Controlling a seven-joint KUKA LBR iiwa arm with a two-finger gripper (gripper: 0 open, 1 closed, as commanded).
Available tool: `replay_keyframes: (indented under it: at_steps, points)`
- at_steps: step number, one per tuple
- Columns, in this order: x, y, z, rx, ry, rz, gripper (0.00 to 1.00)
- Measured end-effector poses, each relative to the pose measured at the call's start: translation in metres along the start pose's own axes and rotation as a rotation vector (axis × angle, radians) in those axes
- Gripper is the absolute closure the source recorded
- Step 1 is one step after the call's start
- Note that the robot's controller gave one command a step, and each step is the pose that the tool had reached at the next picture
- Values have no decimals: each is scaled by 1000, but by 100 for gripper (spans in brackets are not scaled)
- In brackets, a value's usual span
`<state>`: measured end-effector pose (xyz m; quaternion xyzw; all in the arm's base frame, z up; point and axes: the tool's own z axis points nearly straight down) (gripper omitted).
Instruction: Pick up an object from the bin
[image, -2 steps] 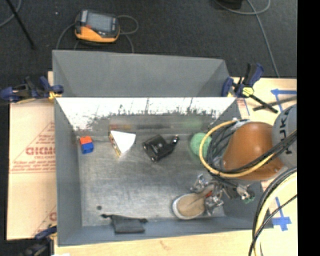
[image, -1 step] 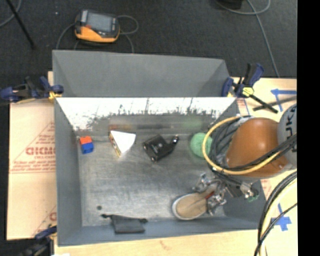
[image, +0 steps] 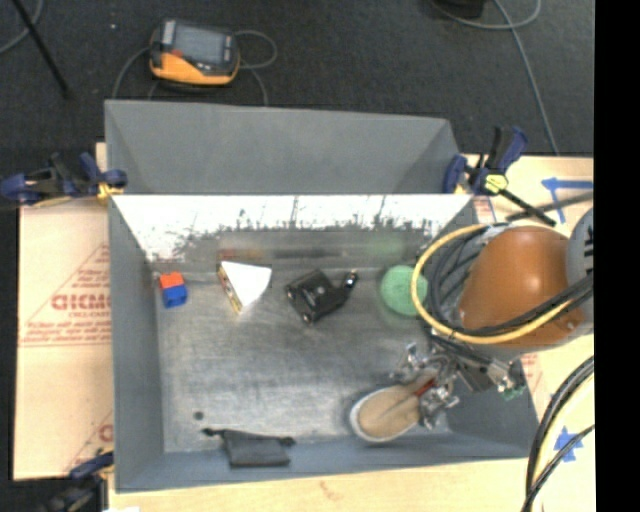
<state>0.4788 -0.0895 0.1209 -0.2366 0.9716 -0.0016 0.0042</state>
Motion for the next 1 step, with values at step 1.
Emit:
replay_keyframes:
  at_steps: [1]
  points:
    - [0, -1, -11, -1, 2, 1, 100]
